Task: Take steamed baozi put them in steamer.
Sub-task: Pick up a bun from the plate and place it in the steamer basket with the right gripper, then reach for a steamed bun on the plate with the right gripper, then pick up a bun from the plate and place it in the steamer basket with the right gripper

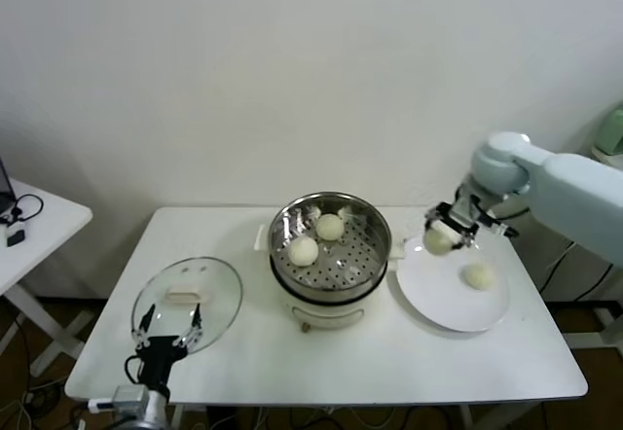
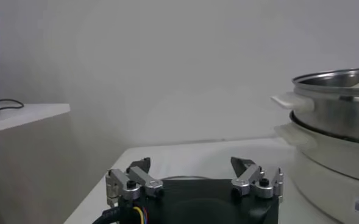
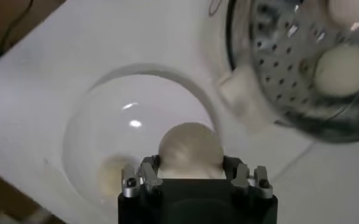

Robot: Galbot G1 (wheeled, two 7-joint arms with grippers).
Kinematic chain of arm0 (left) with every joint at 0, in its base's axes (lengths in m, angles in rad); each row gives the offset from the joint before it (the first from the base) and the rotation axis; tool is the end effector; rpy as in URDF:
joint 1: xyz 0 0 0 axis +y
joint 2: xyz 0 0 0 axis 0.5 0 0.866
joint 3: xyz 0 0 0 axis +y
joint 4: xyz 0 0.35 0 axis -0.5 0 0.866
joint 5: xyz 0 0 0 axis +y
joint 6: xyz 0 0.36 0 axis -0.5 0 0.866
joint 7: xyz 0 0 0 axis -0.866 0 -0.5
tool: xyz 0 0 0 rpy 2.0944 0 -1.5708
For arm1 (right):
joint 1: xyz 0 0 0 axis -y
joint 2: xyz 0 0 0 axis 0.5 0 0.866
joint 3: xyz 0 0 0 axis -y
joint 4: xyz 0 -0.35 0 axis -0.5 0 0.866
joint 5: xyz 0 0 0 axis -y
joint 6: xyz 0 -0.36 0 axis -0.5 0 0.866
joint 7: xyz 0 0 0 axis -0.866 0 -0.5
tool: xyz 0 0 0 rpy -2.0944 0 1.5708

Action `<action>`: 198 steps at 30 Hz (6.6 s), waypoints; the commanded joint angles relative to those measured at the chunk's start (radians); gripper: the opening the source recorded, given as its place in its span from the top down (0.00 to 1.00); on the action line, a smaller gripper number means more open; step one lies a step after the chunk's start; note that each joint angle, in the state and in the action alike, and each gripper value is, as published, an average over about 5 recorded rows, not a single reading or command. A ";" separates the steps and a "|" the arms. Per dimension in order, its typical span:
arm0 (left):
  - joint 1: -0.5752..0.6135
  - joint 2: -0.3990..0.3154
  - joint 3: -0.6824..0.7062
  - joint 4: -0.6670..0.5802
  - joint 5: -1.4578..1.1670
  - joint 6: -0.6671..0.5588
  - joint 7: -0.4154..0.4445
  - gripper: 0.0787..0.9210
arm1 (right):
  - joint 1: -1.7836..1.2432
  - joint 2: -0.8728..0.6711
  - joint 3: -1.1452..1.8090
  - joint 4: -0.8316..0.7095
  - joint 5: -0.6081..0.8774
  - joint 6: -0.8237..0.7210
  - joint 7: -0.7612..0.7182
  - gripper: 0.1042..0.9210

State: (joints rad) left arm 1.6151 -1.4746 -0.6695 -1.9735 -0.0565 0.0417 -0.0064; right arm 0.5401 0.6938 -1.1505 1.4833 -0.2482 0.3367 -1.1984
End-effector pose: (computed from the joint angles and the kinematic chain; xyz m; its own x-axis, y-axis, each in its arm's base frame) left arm 0.1669 0.0680 -0.3477 -0.9761 -0.1055 0.1901 -0.0868 0.9908 0.1042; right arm 0.5187 -0.0652 -0.0284 -0.2867 -0.0408 0.9571 -0.5167 -0.8347 -0.1904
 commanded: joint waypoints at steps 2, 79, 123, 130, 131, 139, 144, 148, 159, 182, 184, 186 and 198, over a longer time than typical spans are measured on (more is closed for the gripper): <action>0.005 -0.003 0.003 -0.010 0.008 0.003 -0.001 0.12 | 0.208 0.159 -0.038 0.218 -0.099 0.189 -0.011 0.30; -0.017 -0.004 0.054 0.012 0.007 0.033 -0.021 0.12 | -0.109 0.409 0.024 -0.015 -0.200 0.349 0.033 0.12; 0.000 0.008 0.050 -0.074 0.010 0.034 -0.057 0.12 | -0.329 0.049 0.139 -0.650 0.063 -0.244 0.004 0.12; 0.004 0.005 0.038 -0.074 0.011 0.036 -0.058 0.12 | -0.405 0.090 0.202 -0.695 0.022 -0.229 0.009 0.12; 0.004 0.005 0.037 -0.073 0.013 0.036 -0.061 0.12 | -0.417 0.097 0.216 -0.705 0.013 -0.225 0.012 0.12; 0.007 -0.001 0.034 -0.071 0.022 0.042 -0.079 0.12 | -0.471 0.145 0.307 -0.784 -0.046 -0.202 0.031 0.12; 0.004 0.000 0.033 -0.068 0.022 0.043 -0.078 0.12 | -0.500 0.186 0.382 -0.842 -0.088 -0.182 0.047 0.12; 0.003 0.000 0.031 -0.063 0.023 0.044 -0.079 0.12 | -0.504 0.211 0.415 -0.879 -0.109 -0.172 0.050 0.12; 0.002 -0.001 0.025 -0.053 0.024 0.046 -0.080 0.12 | -0.509 0.250 0.447 -0.930 -0.145 -0.159 0.038 0.12; 0.000 -0.003 0.014 -0.051 0.020 0.048 -0.080 0.12 | -0.485 0.255 0.433 -0.932 -0.103 -0.166 0.025 0.22; 0.000 -0.004 0.008 -0.051 0.017 0.048 -0.079 0.12 | -0.472 0.255 0.420 -0.935 -0.095 -0.168 0.024 0.23; 0.000 -0.005 0.001 -0.050 0.014 0.047 -0.078 0.12 | -0.462 0.255 0.409 -0.939 -0.090 -0.171 0.022 0.24; 0.009 -0.008 -0.008 -0.051 0.009 0.035 -0.076 0.12 | -0.251 0.245 0.138 -0.840 0.186 -0.242 0.015 0.28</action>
State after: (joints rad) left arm 1.6238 -1.4822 -0.6754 -2.0240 -0.0463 0.0796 -0.0828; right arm 0.1110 0.9400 -0.7956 0.5713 -0.2819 0.1418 -1.1803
